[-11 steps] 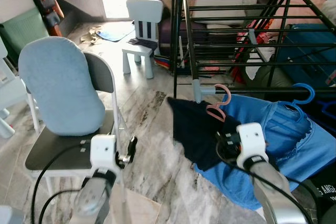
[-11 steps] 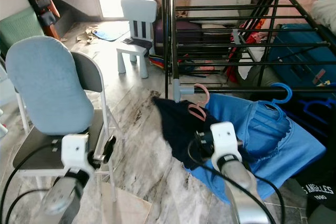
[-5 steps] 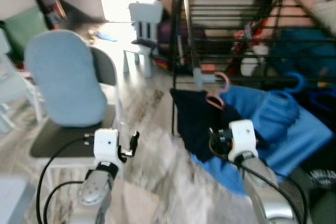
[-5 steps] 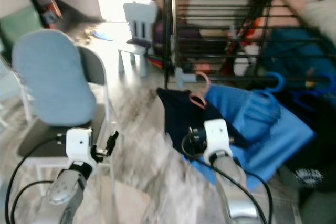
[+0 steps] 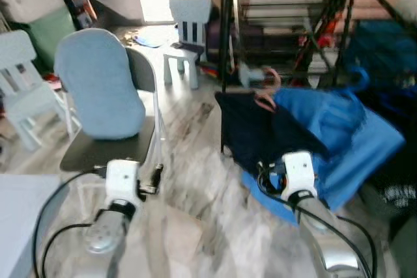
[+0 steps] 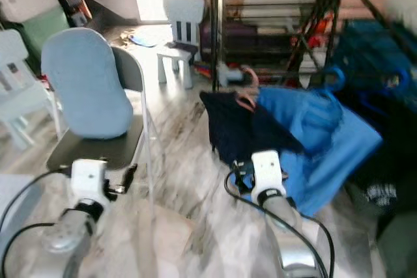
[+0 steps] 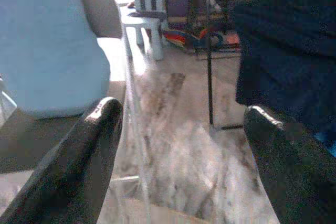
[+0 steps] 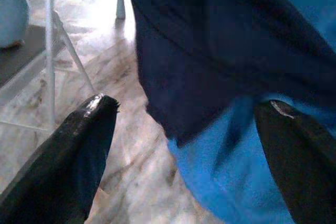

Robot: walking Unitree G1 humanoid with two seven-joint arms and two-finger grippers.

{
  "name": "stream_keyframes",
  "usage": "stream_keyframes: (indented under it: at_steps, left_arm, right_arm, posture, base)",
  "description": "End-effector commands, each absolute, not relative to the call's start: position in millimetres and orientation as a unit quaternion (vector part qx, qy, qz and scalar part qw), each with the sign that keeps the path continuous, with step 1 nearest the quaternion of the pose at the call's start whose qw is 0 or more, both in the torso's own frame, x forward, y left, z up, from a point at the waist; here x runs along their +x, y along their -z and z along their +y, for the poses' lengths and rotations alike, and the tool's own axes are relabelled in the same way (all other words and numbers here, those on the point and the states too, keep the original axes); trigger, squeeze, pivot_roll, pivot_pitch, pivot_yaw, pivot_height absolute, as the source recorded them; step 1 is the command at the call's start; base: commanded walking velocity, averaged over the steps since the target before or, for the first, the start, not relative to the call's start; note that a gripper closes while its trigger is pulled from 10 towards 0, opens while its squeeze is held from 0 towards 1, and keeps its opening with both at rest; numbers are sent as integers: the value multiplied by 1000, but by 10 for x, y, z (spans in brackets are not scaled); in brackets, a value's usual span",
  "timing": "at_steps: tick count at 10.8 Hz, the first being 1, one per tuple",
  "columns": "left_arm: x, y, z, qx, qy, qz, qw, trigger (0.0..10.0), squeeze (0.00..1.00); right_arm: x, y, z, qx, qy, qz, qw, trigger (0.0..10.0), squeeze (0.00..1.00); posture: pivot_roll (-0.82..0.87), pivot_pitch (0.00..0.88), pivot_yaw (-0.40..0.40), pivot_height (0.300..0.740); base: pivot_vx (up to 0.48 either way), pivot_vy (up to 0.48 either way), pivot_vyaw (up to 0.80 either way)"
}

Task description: Hang hanger

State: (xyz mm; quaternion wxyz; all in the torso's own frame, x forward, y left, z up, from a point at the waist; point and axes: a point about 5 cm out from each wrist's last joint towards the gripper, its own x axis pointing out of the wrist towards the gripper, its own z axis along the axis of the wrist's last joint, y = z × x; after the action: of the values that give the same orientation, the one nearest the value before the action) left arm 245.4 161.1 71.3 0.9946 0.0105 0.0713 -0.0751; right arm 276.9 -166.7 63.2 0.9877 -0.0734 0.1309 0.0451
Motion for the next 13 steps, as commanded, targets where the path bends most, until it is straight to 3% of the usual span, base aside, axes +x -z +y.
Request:
stream_keyframes:
  at_steps: [1,6,8,11,13]
  left_arm:
    - [2463,-752,1623,12,80,66,995,10000,0]
    - [2485,-838,1472,-13,74,45,996,10000,0]
    - [2501,-856,1487,-30,52,40,997,10000,0]
    - [2352,-920,1492,-25,43,27,998,10000,0]
    - [2290,-975,1510,-26,46,30,998,10000,0]
  right_arm:
    - [2781,-635,-1701,-72,-28,132,988,10000,0]
    - [2812,-729,-1755,-133,-25,117,984,10000,0]
    - [2832,-783,-1765,-120,-27,108,986,10000,0]
    - [2693,-873,-1806,-164,-40,99,981,10000,0]
    - [2592,-890,-1781,-123,-44,98,987,10000,0]
  posture:
    - [-42,0,62,740]
    - [-55,0,50,740]
    - [-61,0,30,740]
    - [-71,0,19,740]
    - [-61,0,21,740]
  base:
    - [-240,0,0]
    - [0,0,0]
    - [0,0,0]
    - [0,0,0]
    - [0,0,0]
